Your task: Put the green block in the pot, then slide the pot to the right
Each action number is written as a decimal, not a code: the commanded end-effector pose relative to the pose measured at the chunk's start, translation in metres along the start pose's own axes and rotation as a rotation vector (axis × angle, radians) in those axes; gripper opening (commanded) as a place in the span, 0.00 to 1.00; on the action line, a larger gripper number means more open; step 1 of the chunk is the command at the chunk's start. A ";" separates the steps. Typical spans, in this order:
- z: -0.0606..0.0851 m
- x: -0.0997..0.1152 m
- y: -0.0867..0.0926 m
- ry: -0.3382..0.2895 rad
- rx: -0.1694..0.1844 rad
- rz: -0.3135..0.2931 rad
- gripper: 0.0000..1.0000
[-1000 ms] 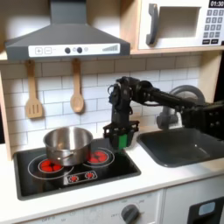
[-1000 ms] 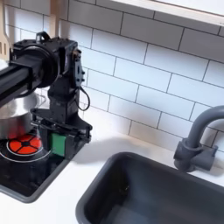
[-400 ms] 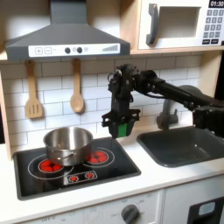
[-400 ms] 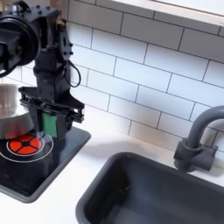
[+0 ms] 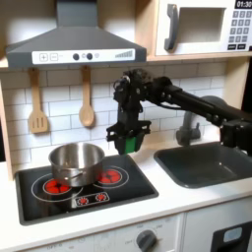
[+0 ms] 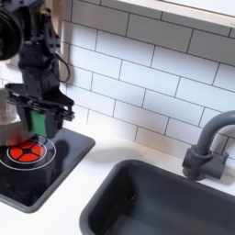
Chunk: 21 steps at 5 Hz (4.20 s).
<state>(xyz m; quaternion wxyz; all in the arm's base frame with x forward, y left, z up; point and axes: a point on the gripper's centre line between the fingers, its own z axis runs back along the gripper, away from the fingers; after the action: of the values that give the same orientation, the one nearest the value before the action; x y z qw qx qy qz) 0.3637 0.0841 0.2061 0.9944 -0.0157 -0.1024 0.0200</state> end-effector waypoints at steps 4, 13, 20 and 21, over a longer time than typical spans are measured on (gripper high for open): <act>0.022 0.005 0.068 -0.099 0.050 0.060 0.00; -0.002 0.039 0.093 -0.108 0.082 0.082 1.00; -0.034 0.022 0.066 0.007 0.042 0.017 1.00; -0.042 0.017 0.059 0.028 0.031 0.010 1.00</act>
<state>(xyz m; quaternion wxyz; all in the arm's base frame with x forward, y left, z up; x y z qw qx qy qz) 0.3880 0.1374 0.1705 0.9957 0.0005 -0.0910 0.0188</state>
